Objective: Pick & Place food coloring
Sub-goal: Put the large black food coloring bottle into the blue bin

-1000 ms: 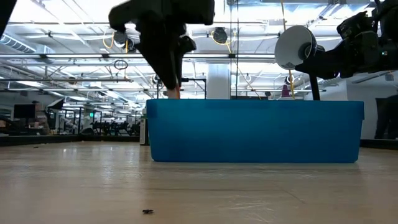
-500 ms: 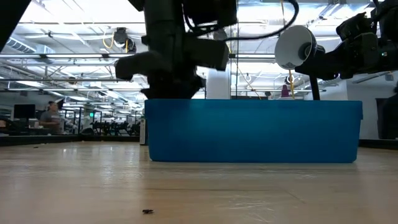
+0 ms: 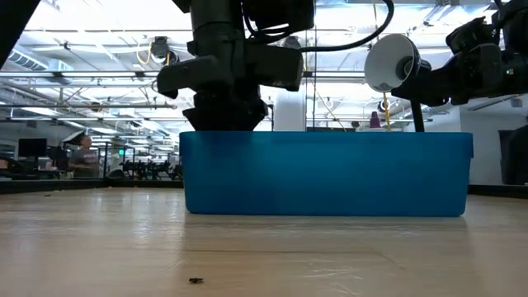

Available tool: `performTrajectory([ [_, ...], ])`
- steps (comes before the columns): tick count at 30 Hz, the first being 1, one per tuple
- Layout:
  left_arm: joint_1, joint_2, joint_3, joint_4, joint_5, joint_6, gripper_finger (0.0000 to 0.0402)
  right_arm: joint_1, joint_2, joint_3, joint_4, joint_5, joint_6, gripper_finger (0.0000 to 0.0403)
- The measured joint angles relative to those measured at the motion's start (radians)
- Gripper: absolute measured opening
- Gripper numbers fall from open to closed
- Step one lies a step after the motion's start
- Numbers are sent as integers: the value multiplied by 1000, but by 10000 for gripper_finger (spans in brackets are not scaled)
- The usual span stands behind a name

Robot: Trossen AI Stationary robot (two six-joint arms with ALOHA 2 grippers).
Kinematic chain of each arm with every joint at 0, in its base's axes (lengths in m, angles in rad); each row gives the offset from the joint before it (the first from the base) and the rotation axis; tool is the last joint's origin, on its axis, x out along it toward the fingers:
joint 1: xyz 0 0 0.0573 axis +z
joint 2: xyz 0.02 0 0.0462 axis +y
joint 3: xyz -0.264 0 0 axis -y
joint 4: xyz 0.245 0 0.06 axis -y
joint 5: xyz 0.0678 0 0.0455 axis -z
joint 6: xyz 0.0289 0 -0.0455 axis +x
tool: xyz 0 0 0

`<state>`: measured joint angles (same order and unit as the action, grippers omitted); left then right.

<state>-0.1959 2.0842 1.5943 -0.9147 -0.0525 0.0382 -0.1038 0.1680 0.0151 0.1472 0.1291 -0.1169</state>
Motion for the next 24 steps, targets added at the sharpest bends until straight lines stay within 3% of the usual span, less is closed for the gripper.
performTrajectory([
  [7,1,-92,0,-33,0,-22,176,0,0,0,0,0,0,279],
  [14,-15,-340,0,-80,-9,-32,176,0,4,0,5,0,0,279],
  [17,-29,-468,0,-204,-94,11,175,0,6,0,3,0,0,279],
  [24,-35,-769,-187,-302,-432,-266,176,0,6,0,3,0,0,279],
])
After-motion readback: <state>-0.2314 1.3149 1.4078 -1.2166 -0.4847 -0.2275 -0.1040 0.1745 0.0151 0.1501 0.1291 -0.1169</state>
